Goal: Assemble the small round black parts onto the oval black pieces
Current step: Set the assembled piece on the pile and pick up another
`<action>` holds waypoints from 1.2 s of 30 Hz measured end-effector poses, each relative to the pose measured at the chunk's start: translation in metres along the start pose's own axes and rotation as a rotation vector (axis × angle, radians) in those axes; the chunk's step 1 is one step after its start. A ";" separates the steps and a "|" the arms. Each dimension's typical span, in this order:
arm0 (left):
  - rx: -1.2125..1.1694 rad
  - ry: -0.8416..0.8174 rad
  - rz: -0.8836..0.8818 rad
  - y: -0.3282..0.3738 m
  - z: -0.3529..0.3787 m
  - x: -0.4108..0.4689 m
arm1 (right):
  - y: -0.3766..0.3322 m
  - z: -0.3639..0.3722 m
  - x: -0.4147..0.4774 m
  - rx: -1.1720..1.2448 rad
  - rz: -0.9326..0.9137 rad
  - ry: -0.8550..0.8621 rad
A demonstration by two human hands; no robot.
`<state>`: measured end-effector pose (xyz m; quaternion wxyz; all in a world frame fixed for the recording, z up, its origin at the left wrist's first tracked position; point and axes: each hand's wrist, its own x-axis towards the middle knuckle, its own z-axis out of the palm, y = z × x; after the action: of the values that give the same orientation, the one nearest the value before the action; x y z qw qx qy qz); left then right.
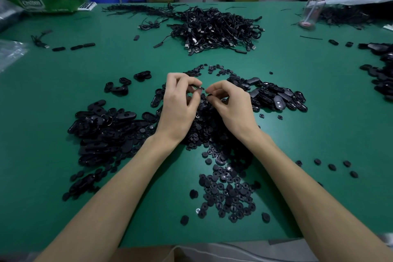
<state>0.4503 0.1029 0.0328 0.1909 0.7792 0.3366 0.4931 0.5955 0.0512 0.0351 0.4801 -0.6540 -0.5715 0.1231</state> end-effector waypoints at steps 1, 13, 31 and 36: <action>-0.020 0.001 -0.021 0.000 0.000 0.000 | 0.000 0.000 0.000 0.001 0.005 0.008; -0.070 -0.082 -0.174 0.001 0.000 0.002 | -0.003 -0.003 0.001 -0.073 -0.016 -0.008; -0.137 -0.088 -0.321 -0.002 0.000 0.004 | -0.005 -0.004 0.001 0.203 0.070 0.026; -0.153 -0.115 -0.331 -0.004 -0.002 0.003 | -0.005 -0.005 0.001 0.269 0.083 0.013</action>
<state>0.4480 0.1081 0.0330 0.3471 0.7233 0.4101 0.4338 0.5965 0.0486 0.0416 0.5615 -0.6076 -0.5192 0.2143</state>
